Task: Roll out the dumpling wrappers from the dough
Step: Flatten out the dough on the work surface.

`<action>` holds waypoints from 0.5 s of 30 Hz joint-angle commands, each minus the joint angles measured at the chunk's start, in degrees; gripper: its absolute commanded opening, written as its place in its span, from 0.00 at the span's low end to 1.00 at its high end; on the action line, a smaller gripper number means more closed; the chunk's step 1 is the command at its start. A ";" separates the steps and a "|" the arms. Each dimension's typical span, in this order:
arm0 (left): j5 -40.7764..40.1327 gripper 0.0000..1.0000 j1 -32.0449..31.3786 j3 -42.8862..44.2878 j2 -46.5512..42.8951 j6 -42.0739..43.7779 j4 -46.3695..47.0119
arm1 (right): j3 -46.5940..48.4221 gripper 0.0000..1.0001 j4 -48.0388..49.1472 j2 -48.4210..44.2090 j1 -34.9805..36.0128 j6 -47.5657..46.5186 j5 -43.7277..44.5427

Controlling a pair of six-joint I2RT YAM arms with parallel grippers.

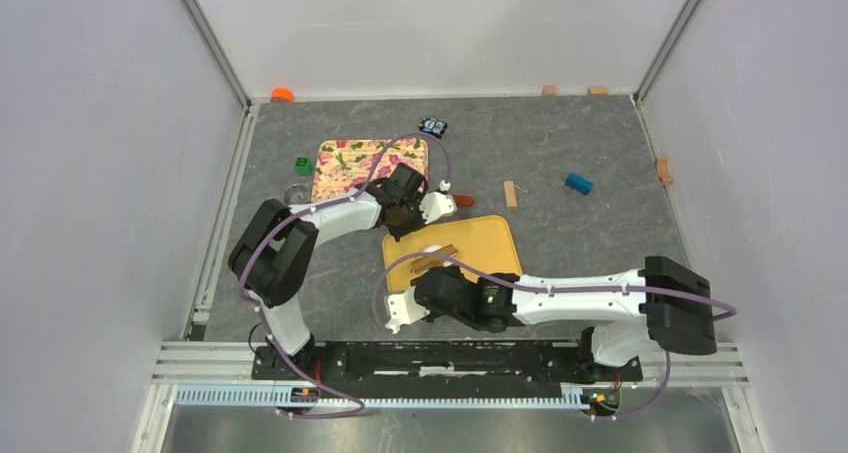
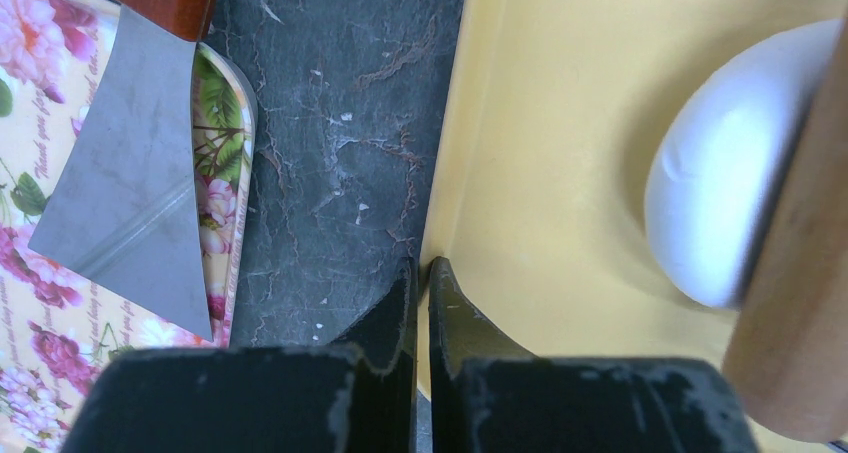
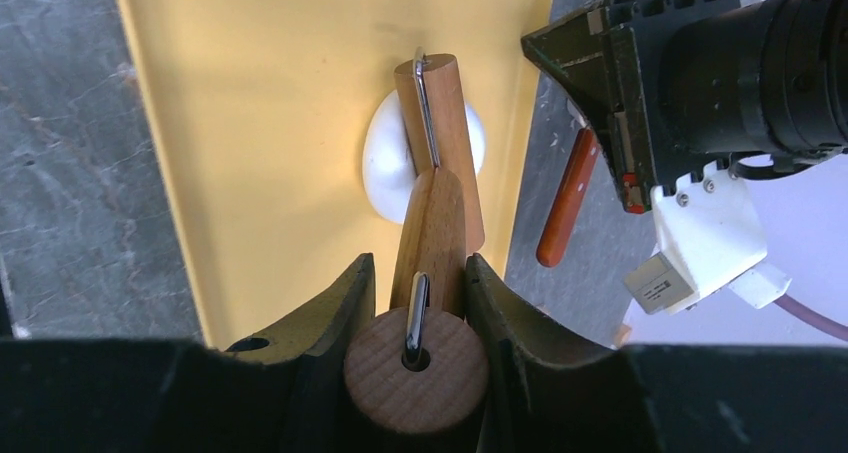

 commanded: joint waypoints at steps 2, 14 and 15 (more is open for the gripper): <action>-1.22 0.02 -0.07 -3.27 6.71 1.62 -0.88 | -2.86 0.00 -10.83 9.10 -2.95 1.24 -10.15; -1.26 0.02 -0.07 -3.27 6.72 1.63 -0.85 | -2.68 0.00 -18.40 3.08 1.57 9.43 -7.92; -1.30 0.02 -0.08 -3.28 6.72 1.65 -0.92 | -3.20 0.00 -18.84 2.12 1.91 10.44 -7.90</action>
